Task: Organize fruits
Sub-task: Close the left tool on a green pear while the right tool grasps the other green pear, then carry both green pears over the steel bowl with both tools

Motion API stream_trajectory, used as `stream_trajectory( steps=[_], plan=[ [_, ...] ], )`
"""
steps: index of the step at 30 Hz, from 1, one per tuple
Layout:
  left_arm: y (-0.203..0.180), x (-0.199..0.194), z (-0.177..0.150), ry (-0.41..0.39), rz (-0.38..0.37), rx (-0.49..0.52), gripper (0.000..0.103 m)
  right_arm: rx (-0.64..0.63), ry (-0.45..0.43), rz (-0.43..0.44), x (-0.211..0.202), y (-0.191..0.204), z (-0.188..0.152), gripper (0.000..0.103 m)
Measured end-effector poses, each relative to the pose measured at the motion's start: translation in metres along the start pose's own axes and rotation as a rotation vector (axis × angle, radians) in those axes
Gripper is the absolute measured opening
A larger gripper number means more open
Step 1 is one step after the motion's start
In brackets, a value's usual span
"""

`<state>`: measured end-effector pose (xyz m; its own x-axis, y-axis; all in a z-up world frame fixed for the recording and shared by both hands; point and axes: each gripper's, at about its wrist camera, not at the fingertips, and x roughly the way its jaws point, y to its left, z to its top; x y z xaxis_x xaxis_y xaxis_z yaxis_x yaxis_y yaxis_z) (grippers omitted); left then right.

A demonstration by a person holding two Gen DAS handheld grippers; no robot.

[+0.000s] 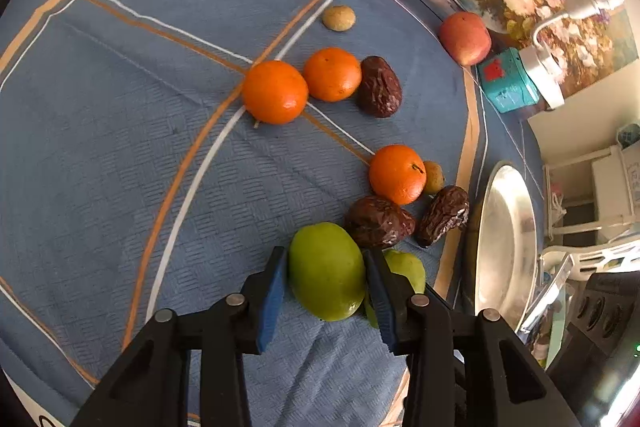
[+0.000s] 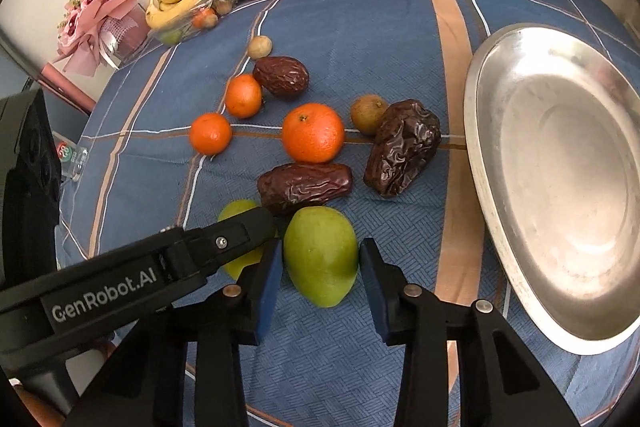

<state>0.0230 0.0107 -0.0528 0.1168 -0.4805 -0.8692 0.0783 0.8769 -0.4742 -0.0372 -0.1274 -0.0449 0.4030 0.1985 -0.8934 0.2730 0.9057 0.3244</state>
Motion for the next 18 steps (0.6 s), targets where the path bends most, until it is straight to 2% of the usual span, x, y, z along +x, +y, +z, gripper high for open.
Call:
stream_trajectory(
  steps=[12, 18],
  plan=[
    [0.021, -0.029, 0.003, -0.121, 0.141, -0.042, 0.042, 0.066, -0.005, -0.036, -0.011, -0.021, -0.003, 0.04],
    [0.027, -0.044, 0.004, -0.174, 0.16, -0.034, 0.042, 0.124, -0.076, -0.014, -0.034, -0.037, 0.0, 0.04]
  ],
)
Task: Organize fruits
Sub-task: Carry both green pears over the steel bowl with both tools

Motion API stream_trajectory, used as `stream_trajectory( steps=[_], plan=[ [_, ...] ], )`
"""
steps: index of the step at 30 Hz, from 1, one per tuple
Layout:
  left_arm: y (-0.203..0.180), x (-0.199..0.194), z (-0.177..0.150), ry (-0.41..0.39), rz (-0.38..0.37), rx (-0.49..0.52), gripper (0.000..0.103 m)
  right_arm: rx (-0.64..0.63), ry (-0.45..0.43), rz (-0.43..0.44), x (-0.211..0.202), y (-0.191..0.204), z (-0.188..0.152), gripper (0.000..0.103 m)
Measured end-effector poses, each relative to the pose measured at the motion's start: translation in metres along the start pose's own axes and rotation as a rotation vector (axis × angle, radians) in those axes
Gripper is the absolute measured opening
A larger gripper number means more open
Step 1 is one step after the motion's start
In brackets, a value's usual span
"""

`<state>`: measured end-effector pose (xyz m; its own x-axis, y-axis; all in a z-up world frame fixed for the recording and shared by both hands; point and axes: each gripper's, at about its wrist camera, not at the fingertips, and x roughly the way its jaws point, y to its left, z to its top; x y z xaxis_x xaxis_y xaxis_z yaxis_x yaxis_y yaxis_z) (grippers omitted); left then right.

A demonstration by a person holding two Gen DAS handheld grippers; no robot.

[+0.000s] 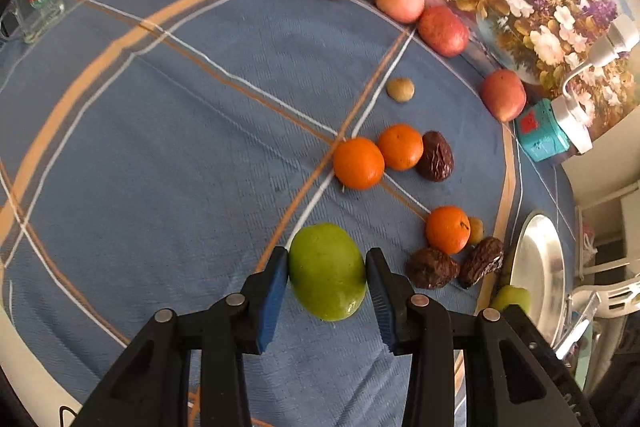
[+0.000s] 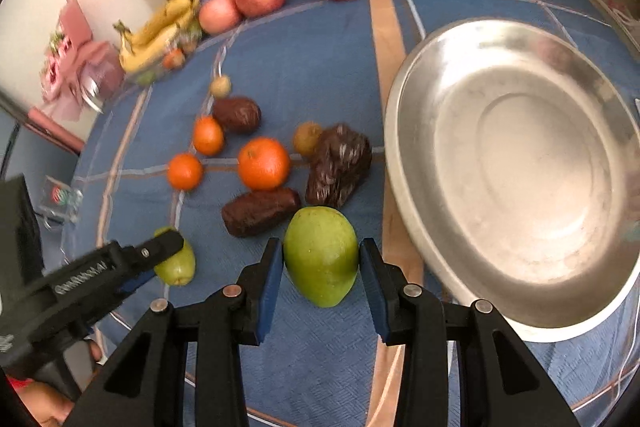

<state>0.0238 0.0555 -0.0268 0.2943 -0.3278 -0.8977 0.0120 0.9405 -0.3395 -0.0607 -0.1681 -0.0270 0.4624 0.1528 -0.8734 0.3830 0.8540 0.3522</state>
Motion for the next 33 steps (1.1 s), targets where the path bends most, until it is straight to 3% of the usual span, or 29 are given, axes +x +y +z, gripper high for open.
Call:
stream_trajectory(
  steps=[5, 20, 24, 33],
  plan=[
    [-0.003, -0.001, 0.002, -0.013, 0.021, 0.009, 0.042, -0.003, -0.073, -0.008, -0.019, -0.004, 0.004, 0.04],
    [-0.013, -0.011, 0.007, -0.056, 0.084, 0.015, 0.042, 0.054, -0.065, -0.031, -0.024, -0.022, 0.012, 0.04],
    [-0.035, -0.012, 0.008, -0.054, 0.06, 0.068, 0.042, 0.073, -0.076, -0.024, -0.029, -0.031, 0.017, 0.04],
    [-0.105, -0.013, 0.008, -0.069, 0.012, 0.199, 0.042, 0.188, -0.188, -0.122, -0.056, -0.068, 0.037, 0.04]
  ],
)
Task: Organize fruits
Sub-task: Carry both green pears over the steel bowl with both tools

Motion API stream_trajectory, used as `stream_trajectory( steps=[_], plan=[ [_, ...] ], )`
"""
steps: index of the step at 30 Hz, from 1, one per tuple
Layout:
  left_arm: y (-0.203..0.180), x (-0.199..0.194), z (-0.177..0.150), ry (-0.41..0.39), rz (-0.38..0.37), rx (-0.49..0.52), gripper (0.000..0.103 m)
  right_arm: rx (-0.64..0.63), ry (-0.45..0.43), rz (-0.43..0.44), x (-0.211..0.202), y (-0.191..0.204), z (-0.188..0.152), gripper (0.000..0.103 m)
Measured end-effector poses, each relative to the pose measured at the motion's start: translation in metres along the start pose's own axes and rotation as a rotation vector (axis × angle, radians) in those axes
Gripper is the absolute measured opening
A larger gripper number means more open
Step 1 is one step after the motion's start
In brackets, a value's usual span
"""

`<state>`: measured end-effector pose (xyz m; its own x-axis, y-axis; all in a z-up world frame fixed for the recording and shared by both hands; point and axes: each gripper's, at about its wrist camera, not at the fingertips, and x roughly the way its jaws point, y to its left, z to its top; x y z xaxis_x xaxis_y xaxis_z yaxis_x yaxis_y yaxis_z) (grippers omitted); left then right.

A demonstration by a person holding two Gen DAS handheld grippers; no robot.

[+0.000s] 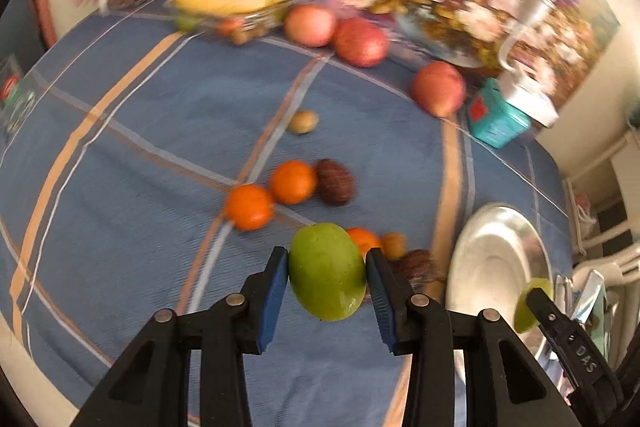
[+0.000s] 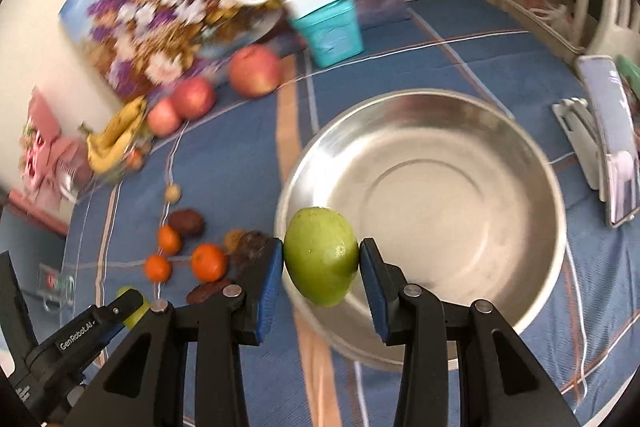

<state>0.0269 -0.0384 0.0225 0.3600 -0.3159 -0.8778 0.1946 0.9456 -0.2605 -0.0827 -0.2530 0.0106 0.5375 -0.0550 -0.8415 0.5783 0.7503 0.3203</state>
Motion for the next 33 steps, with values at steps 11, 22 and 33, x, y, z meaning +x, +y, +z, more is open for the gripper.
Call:
stream_trajectory(
  steps=[11, 22, 33],
  plan=[
    [-0.088, 0.012, -0.002, -0.001, -0.075, 0.153, 0.042, 0.067, -0.061, -0.137, -0.008, -0.031, 0.02, 0.04],
    [-0.157, 0.045, -0.009, 0.058, -0.173, 0.262, 0.042, 0.203, -0.055, -0.208, 0.008, -0.089, 0.048, 0.041],
    [-0.162, 0.079, -0.023, 0.14, -0.14, 0.31, 0.042, 0.264, -0.004, -0.239, 0.022, -0.118, 0.045, 0.041]
  ],
)
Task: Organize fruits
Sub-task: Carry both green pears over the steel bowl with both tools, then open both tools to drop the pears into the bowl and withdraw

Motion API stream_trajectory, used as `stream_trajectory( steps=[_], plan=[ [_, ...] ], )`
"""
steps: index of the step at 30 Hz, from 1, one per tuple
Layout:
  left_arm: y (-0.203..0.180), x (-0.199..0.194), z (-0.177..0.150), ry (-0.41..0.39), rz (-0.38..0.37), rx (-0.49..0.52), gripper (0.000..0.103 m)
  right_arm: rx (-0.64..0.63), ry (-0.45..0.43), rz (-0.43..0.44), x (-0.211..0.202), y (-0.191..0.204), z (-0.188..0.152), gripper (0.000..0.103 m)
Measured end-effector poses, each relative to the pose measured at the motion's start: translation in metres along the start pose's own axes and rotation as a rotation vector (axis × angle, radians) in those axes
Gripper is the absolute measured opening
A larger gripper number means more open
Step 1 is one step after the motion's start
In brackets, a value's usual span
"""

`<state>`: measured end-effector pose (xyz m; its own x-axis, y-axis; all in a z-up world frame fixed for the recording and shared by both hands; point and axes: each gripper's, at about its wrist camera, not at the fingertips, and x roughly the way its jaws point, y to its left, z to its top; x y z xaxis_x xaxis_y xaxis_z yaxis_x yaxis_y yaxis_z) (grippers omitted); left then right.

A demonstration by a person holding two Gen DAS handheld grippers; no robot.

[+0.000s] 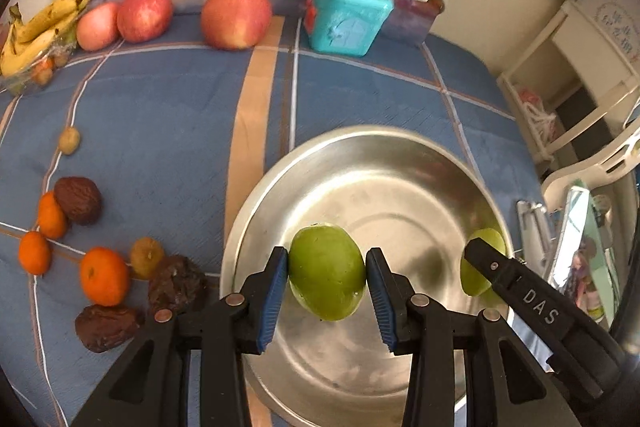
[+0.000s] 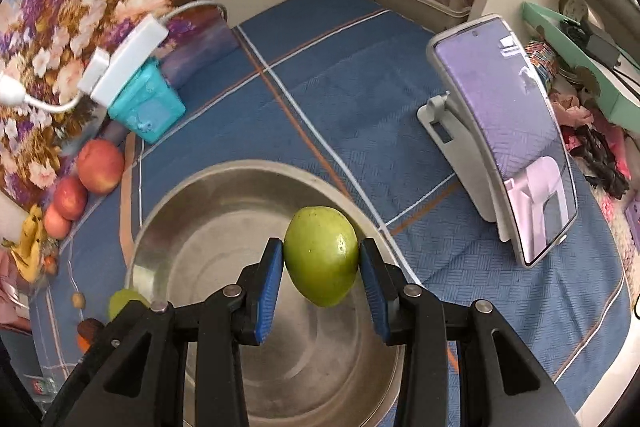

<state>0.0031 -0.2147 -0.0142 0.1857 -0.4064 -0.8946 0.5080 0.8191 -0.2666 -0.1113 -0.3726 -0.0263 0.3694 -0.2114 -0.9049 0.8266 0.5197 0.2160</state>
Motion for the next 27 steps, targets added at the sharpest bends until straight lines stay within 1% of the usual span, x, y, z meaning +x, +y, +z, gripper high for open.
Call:
stream_trajectory(
  steps=[9, 14, 17, 20, 22, 23, 24, 27],
  plan=[
    [0.002, 0.008, -0.004, 0.034, 0.005, 0.01, 0.044, -0.094, 0.085, -0.002, 0.024, 0.023, -0.013, 0.041],
    [0.001, 0.004, -0.004, 0.025, -0.011, 0.014, 0.047, -0.105, 0.085, -0.013, 0.023, 0.026, -0.014, 0.041],
    [0.001, 0.004, -0.003, 0.027, -0.014, 0.01, 0.047, -0.111, 0.083, -0.017, 0.02, 0.026, -0.014, 0.041],
    [0.004, 0.002, -0.005, 0.03, -0.017, 0.003, 0.047, -0.128, 0.071, -0.03, 0.015, 0.029, -0.012, 0.044],
    [0.005, -0.001, -0.004, 0.031, -0.016, 0.002, 0.053, -0.136, 0.059, -0.032, 0.011, 0.03, -0.012, 0.046],
    [0.005, -0.002, -0.004, 0.031, -0.012, 0.002, 0.058, -0.14, 0.056, -0.036, 0.009, 0.031, -0.012, 0.047],
    [0.005, -0.003, -0.004, 0.03, -0.007, 0.003, 0.06, -0.146, 0.054, -0.04, 0.008, 0.031, -0.012, 0.048],
    [0.007, -0.006, -0.003, 0.03, 0.016, 0.006, 0.062, -0.158, 0.045, -0.049, 0.002, 0.032, -0.012, 0.049]
  ],
)
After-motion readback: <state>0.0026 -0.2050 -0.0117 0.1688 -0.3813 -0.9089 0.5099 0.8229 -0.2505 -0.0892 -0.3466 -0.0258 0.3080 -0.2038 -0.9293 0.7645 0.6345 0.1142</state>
